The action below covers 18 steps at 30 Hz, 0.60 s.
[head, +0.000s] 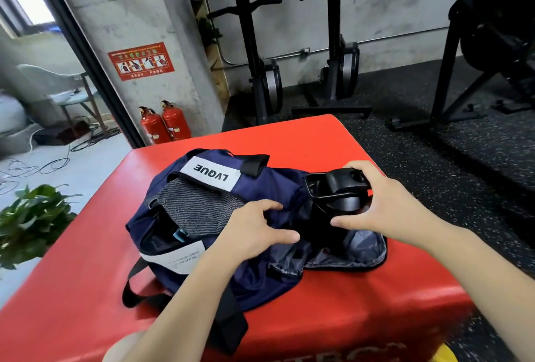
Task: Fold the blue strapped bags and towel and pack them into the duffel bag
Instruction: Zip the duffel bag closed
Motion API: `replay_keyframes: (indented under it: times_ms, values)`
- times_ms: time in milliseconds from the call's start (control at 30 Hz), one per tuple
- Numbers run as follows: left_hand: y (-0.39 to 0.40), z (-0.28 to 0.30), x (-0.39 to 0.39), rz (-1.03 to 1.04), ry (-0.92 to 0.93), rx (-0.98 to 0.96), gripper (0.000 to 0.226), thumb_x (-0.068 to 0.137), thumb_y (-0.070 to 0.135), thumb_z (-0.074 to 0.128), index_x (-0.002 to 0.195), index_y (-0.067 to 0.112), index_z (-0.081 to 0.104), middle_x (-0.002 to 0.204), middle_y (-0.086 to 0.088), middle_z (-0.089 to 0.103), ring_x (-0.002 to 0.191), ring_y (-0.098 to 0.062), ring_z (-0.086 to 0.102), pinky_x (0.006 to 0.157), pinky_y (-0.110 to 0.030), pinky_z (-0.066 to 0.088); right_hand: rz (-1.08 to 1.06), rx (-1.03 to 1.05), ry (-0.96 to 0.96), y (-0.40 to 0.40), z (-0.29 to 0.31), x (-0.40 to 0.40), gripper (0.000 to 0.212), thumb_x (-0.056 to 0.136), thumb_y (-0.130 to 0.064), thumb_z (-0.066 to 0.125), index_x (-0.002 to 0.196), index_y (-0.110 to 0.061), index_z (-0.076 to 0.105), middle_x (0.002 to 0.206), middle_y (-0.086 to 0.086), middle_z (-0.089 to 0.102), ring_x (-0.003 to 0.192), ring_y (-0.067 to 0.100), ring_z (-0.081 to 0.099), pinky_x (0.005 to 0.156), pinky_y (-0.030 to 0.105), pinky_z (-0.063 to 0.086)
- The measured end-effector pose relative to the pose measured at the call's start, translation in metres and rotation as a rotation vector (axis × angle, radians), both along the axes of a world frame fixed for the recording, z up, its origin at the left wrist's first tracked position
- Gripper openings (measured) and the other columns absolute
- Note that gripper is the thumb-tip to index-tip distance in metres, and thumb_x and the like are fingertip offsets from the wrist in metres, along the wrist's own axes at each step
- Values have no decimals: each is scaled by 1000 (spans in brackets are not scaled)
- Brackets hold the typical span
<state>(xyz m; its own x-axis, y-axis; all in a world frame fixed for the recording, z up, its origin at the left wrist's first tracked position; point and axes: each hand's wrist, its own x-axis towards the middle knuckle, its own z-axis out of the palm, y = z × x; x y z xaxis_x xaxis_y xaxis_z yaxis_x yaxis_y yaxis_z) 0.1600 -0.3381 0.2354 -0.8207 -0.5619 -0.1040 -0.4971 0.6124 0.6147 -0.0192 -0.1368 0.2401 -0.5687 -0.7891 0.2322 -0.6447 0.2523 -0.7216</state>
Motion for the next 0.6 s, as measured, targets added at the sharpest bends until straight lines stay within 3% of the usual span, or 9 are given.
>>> replay_keyframes:
  times_ms: [100, 200, 233, 467, 600]
  values:
    - [-2, 3, 4, -54, 16, 72, 62, 61, 55, 90, 114, 43, 60, 91, 16, 59, 89, -5, 59, 78, -22, 46, 5, 3, 2, -1, 1, 0, 82, 57, -43, 95, 120, -47, 43, 106, -28, 62, 97, -13, 56, 78, 2, 39]
    - [0, -1, 0, -141, 88, 148, 56, 60, 52, 92, 109, 47, 65, 109, 10, 68, 101, -18, 60, 96, -28, 48, 14, -1, 1, -4, 0, -1, 81, 58, -41, 95, 120, -46, 44, 106, -26, 63, 97, -12, 57, 79, 3, 40]
    - [1, 0, -3, -153, 108, 146, 53, 60, 51, 92, 107, 48, 67, 113, 7, 69, 103, -19, 60, 96, -28, 48, 14, -4, 4, -6, 0, -1, 81, 57, -40, 95, 120, -46, 44, 107, -27, 63, 97, -12, 57, 79, 3, 40]
    - [-4, 7, -8, -142, 82, -117, 55, 54, 44, 93, 103, 41, 69, 96, 15, 65, 84, 1, 56, 66, -12, 38, 25, -12, 8, -8, 3, -1, 81, 57, -38, 96, 119, -46, 44, 105, -28, 62, 98, -15, 55, 79, 1, 38]
    - [-19, 46, -6, -121, 151, -71, 46, 56, 38, 96, 97, 36, 74, 72, 24, 63, 64, 7, 52, 60, -11, 35, 53, -33, 19, -9, 5, 5, 83, 56, -36, 97, 120, -45, 45, 105, -29, 62, 101, -11, 57, 83, 5, 41]
